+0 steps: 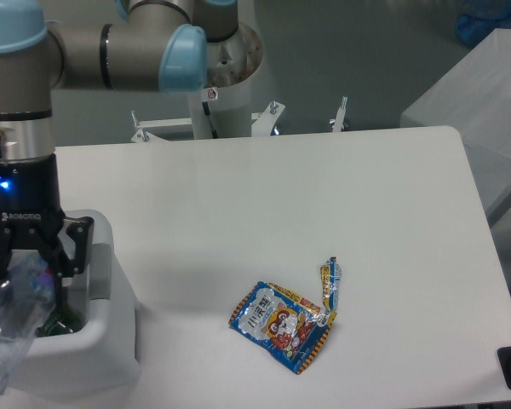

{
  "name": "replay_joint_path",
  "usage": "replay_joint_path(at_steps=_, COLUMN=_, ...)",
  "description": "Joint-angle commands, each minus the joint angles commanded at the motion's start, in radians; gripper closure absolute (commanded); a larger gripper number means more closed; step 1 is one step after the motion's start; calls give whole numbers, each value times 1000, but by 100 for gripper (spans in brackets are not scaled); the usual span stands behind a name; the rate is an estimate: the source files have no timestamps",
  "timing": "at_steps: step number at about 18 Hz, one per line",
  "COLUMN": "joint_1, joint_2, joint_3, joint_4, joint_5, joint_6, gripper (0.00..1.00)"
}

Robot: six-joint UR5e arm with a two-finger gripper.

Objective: Place the trash in the trash can
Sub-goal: 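Open the gripper to drop the bottle into the bin, then move the gripper over the blue snack wrapper and lower it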

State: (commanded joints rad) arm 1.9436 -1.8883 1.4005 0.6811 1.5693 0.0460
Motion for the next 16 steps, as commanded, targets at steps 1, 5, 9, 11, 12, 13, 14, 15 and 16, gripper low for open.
replay_joint_path(at_steps=1, joint_1=-2, joint_2=0, joint_3=2, joint_4=0, joint_5=0, joint_6=2, gripper=6)
replay_joint_path(at_steps=5, joint_1=0, joint_2=15, joint_3=-6, joint_4=-2, joint_5=-6, joint_6=18, gripper=0)
replay_joint_path(at_steps=9, joint_1=34, joint_2=46, joint_3=-6, joint_4=0, joint_5=-8, joint_6=32, gripper=0)
replay_joint_path(at_steps=11, joint_1=116, joint_2=66, joint_3=11, joint_4=3, joint_5=-12, joint_6=58, gripper=0)
replay_joint_path(at_steps=12, joint_1=156, joint_2=74, joint_3=27, joint_4=5, joint_5=-12, joint_6=67, gripper=0)
replay_joint_path(at_steps=13, joint_1=201, joint_2=78, joint_3=55, joint_4=6, joint_5=-12, joint_6=67, gripper=0)
replay_joint_path(at_steps=14, joint_1=240, joint_2=78, joint_3=86, joint_4=8, joint_5=-11, joint_6=67, gripper=0)
replay_joint_path(at_steps=15, joint_1=270, joint_2=80, joint_3=116, joint_4=8, joint_5=-3, joint_6=67, gripper=0)
replay_joint_path(at_steps=16, joint_1=299, joint_2=81, joint_3=147, joint_4=6, joint_5=-6, joint_6=67, gripper=0)
